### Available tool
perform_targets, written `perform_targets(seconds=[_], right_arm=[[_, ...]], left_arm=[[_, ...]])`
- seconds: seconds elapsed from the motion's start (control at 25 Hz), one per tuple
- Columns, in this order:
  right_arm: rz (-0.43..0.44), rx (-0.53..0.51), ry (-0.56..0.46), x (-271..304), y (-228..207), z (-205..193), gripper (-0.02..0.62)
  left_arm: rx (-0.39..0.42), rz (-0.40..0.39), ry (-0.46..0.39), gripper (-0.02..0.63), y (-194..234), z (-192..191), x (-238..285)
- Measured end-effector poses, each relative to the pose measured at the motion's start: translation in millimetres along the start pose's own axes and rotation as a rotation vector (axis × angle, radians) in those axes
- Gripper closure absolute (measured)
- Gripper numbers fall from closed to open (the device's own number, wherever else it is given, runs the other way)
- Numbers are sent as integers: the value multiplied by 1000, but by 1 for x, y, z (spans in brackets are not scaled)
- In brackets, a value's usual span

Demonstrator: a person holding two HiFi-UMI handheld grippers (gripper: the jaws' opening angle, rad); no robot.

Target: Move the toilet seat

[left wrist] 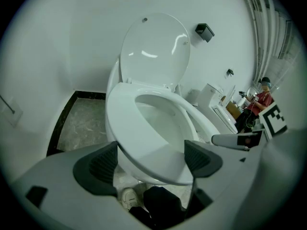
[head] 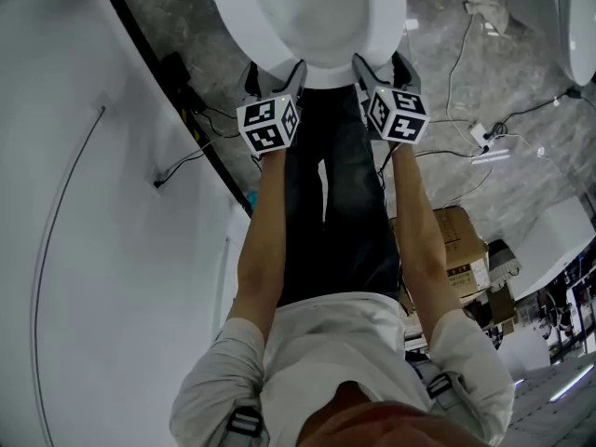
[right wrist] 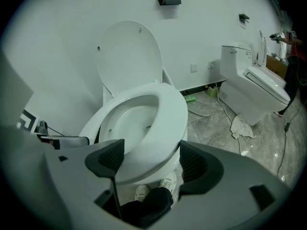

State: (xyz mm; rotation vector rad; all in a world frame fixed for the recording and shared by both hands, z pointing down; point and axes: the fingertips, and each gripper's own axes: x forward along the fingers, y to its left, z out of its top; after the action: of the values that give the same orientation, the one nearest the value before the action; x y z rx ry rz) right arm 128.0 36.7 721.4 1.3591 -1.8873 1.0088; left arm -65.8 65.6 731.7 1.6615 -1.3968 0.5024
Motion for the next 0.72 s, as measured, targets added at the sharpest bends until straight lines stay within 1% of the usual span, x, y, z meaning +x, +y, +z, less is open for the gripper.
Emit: perform_targets(seconds=[0.2, 0.72], right_arm=[[3, 16, -23, -12, 4, 10, 221], [17, 53, -116, -46, 16, 50, 229]], left_arm=[[-13, -7, -21, 176, -4, 9, -11], [-47, -25, -111, 178, -17, 47, -41]])
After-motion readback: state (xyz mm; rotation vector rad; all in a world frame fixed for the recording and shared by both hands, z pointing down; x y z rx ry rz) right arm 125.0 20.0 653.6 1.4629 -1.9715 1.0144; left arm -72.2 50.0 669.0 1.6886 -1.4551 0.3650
